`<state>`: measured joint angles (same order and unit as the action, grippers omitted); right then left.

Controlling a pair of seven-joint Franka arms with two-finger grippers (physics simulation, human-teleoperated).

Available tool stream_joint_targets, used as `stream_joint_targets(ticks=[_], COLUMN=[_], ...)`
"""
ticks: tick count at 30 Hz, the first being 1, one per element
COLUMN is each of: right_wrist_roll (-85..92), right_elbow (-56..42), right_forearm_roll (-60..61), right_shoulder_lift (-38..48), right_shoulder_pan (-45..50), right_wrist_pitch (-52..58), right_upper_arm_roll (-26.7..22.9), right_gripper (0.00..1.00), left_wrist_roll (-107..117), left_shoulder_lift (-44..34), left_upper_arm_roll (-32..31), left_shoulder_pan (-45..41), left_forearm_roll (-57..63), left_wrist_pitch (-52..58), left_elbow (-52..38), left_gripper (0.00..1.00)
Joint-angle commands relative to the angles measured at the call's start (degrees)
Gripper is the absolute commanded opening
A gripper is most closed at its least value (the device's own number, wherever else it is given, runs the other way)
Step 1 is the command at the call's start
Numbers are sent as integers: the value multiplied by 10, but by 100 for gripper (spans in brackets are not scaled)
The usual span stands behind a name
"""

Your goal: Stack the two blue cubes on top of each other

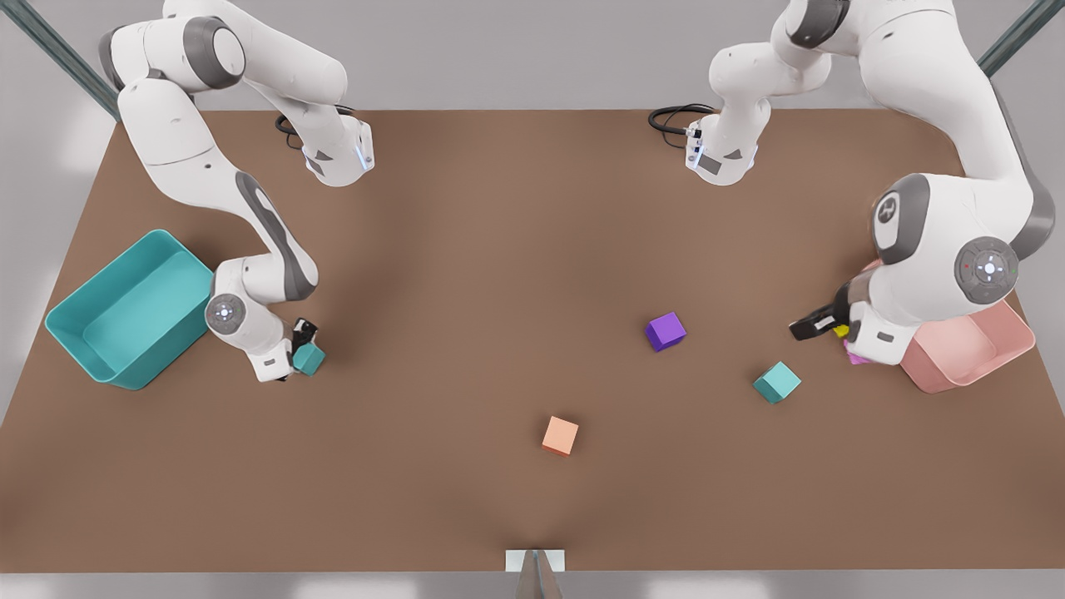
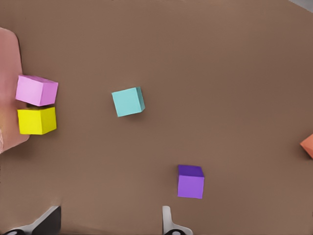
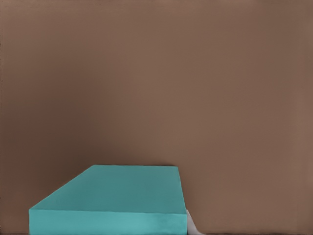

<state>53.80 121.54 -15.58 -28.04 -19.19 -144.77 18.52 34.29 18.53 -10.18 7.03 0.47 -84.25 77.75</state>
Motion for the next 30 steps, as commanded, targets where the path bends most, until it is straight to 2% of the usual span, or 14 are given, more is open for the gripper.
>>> stream_joint_targets(ticks=[1,3,5,6,7,8,11,12,13,15,17,24,26,30], right_wrist_roll=[-15,-15,-19,-33,-96,-170,-345,-407,-473,-551,-584,-672,-679,-683], right_elbow=[-3,-22,-144,-188,-251,-291,-431,-454,-523,-583,-616,-617,-618,-634], right_forearm_roll=[-5,-1,37,49,49,48,41,32,-1,-22,-22,18,18,18], right_shoulder_lift=[28,93,115,115,113,106,58,31,-25,-83,-130,-270,-282,-315], right_shoulder_pan=[1,9,10,31,64,117,268,326,386,506,570,558,558,560], right_wrist_pitch=[56,149,315,353,394,396,433,422,410,346,306,160,147,125], right_upper_arm_roll=[6,28,112,126,165,186,187,180,178,108,60,50,47,37], right_gripper=[52,50,50,50,50,50,47,47,47,47,47,47,47,47], left_wrist_roll=[334,341,344,344,346,346,342,337,336,335,338,342,341,335], left_shoulder_lift=[2,12,26,31,56,69,72,72,72,73,74,86,83,83], left_upper_arm_roll=[0,1,1,1,0,0,-1,-1,-1,-2,-2,-1,0,0], left_shoulder_pan=[26,55,65,76,80,71,66,65,66,54,40,40,48,54], left_forearm_roll=[-14,-22,-63,-67,-68,-66,-58,-57,-57,-42,-36,-36,-9,30], left_wrist_pitch=[-4,-43,-123,-140,-164,-183,-269,-289,-293,-313,-315,-412,-458,-460], left_elbow=[1,42,93,93,93,98,165,179,185,203,205,253,290,299], left_gripper=[100,100,100,100,100,100,100,100,100,100,100,100,100,100])
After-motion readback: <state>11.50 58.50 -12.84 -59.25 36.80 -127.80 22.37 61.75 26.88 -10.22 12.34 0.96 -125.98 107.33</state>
